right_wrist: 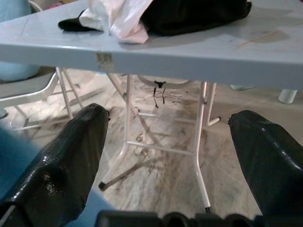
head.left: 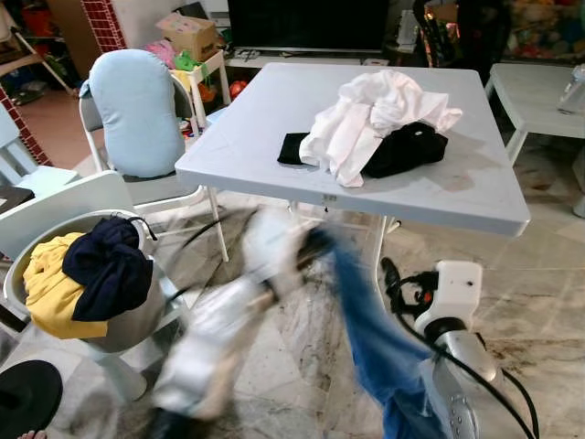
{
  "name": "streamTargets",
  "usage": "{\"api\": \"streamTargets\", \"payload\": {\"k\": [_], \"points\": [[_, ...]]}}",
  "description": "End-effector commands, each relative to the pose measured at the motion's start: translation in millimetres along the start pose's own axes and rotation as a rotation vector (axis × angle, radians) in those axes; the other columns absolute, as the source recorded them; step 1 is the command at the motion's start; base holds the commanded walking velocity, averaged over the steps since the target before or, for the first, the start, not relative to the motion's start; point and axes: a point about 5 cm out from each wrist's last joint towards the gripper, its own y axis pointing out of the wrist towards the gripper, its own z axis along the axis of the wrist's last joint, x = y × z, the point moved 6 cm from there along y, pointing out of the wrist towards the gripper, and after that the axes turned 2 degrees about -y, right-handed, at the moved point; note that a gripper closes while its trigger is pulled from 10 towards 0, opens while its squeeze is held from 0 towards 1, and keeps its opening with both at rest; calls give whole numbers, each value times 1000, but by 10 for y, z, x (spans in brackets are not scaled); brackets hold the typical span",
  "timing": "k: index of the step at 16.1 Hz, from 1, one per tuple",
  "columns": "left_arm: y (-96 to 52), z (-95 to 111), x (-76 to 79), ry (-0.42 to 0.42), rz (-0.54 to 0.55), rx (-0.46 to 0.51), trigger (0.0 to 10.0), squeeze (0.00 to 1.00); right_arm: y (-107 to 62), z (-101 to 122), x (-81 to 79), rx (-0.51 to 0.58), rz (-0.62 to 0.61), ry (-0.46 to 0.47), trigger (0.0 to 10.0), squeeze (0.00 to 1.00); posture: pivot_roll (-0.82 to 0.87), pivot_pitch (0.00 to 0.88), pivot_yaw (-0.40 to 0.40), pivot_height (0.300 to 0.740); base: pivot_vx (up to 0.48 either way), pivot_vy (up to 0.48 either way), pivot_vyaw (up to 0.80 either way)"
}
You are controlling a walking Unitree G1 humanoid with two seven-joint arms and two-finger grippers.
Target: Hang hanger
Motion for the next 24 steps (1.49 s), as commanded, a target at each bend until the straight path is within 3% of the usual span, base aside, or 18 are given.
{"api": "streamTargets", "payload": {"k": [1, 2, 3, 5, 12, 18, 24], "points": [[-99, 65, -134, 27, 46, 26, 10000, 0, -13, 32, -10, 4, 7, -5, 10000, 0, -44, 53, 40, 740, 0, 0, 0], [-225, -27, -247, 24, 81, -4, 10000, 0, -26, 17, 9, -8, 1, 13, 10000, 0, -43, 54, 39, 740, 0, 0, 0], [-409, -204, -333, 24, 106, -61, 10000, 0, -8, -32, 109, -59, -64, 191, 10000, 0, -37, 63, 30, 740, 0, 0, 0], [-487, -326, -336, 11, 114, -94, 10000, 0, 33, 51, 89, -36, -42, 171, 10000, 0, -36, 66, 23, 740, 0, 0, 0], [-330, -251, -341, -20, 125, -64, 10000, 0, 12, 51, 113, -52, -48, 168, 10000, 0, -56, 69, 24, 740, 0, 0, -471], [-297, -253, -394, -15, 136, -66, 10000, 0, 29, 62, 113, -50, -49, 180, 10000, 0, -56, 65, 24, 740, 0, 271, -692], [-278, -238, -422, -29, 146, -62, 10000, 0, 19, 44, 109, -56, -54, 186, 10000, 0, -59, 65, 27, 740, 0, 291, 0]]}}
